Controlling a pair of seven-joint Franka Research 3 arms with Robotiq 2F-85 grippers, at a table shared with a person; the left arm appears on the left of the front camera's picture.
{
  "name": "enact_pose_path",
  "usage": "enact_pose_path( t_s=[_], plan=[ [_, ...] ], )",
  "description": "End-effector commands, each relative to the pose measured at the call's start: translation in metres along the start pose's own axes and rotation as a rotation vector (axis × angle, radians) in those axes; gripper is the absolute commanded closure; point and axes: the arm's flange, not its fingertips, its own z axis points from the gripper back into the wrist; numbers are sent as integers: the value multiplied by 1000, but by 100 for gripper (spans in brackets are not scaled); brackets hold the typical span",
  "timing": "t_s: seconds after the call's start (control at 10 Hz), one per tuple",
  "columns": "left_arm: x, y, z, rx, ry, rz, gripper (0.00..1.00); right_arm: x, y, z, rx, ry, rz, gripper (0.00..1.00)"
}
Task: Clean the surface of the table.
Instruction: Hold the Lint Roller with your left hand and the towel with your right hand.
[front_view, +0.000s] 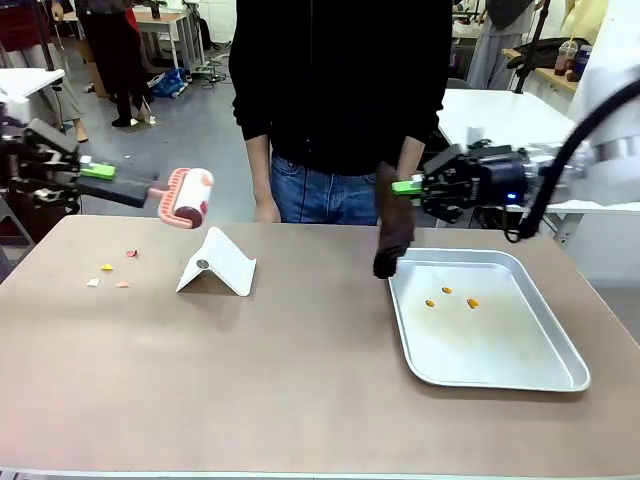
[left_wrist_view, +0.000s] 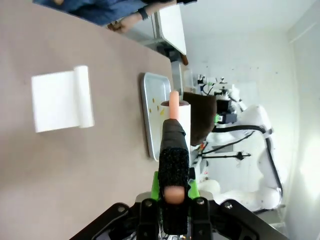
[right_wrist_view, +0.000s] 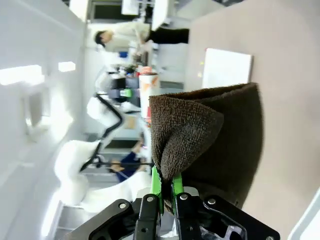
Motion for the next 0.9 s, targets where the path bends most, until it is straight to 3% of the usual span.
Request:
enact_pose_path(
  t_s=[0.0,0.4,0.6,0.8],
  plan=[
    [-5,19,33,-38,8,5,100,-38,11,33,117,-67,-13,100],
    [-17,84,144,-170,97,-64,100,-85,-2,127,147,-226,-88,100],
    [-29,114,176,-266,10,-58,100,-94,-19,163,119,-270,-114,100],
    [-38,137,174,-273,5,4,100,-104,-48,197,24,-250,-89,100]
  ],
)
